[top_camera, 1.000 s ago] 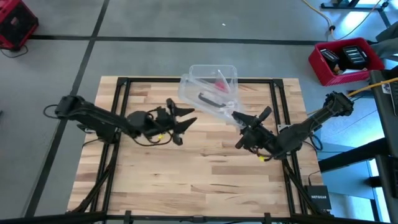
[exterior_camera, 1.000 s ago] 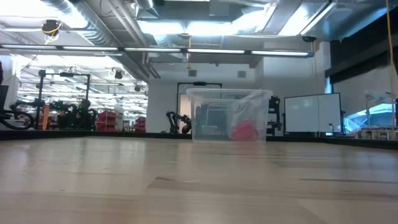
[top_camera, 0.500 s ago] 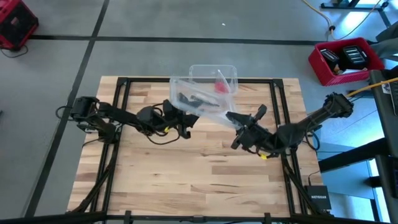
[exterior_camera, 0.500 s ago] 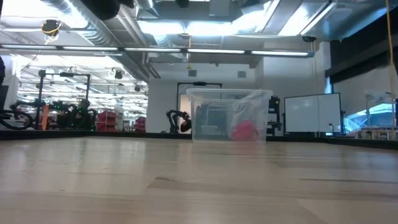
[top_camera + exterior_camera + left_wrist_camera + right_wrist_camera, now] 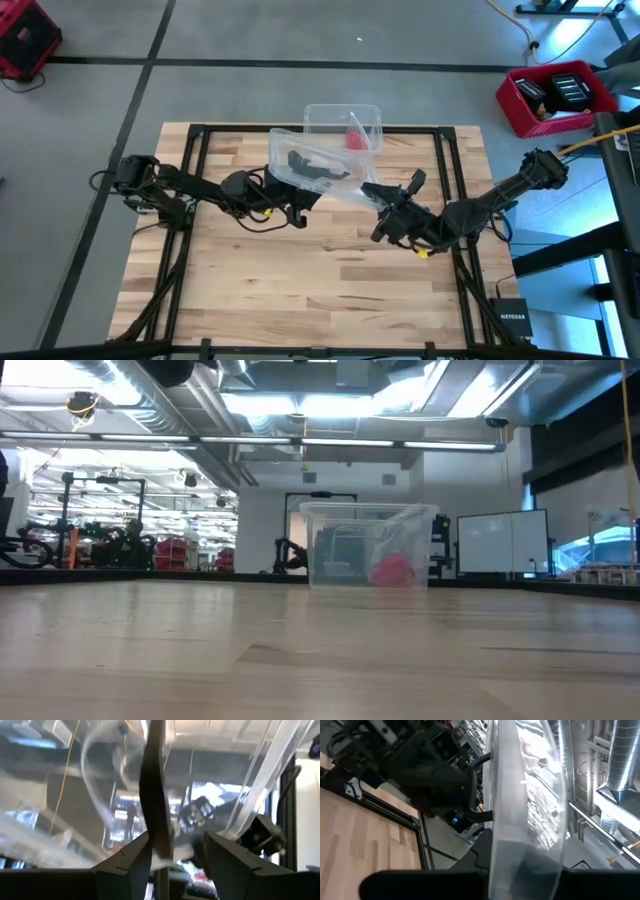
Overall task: Roll bandage
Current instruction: Close the transparent bin
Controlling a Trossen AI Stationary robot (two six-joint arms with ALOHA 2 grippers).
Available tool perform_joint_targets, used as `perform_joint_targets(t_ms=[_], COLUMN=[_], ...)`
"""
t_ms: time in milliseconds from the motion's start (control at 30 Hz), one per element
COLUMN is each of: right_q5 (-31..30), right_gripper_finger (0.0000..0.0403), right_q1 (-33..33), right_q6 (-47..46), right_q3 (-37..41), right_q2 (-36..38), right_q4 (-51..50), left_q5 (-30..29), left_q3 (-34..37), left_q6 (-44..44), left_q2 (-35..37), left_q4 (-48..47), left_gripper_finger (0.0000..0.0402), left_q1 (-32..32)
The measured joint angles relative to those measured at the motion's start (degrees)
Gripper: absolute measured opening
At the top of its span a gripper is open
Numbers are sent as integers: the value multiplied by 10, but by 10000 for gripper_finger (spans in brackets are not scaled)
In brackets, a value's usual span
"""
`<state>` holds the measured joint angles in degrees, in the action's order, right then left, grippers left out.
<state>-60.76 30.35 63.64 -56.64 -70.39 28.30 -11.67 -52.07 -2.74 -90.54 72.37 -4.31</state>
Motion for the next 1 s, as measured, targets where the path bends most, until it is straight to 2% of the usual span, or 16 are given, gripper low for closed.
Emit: perform_joint_targets(t_ms=[167,433,533,733,900,1000], right_q5=[10,15,14,15,-1,-32], right_gripper_finger=[31,30,31,32,51,65], right_q1=[0,-2,-8,-9,-8,-8], right_q6=[-15,-27,-43,-49,-54,-70], right_q3=[0,0,0,0,0,0], right_q2=[0,0,0,0,0,0], right_q4=[-10,-11,-15,-18,-20,-18], left_q5=[16,37,37,38,37,15], left_q3=[0,0,0,-9,-15,-15], left_q6=[17,16,15,18,26,29], left_q2=[0,1,1,2,2,2], left_q4=[40,37,37,37,33,27], left_gripper_finger=[168,165,139,47,44,44], left_q1=[0,-2,-2,-2,-2,-2])
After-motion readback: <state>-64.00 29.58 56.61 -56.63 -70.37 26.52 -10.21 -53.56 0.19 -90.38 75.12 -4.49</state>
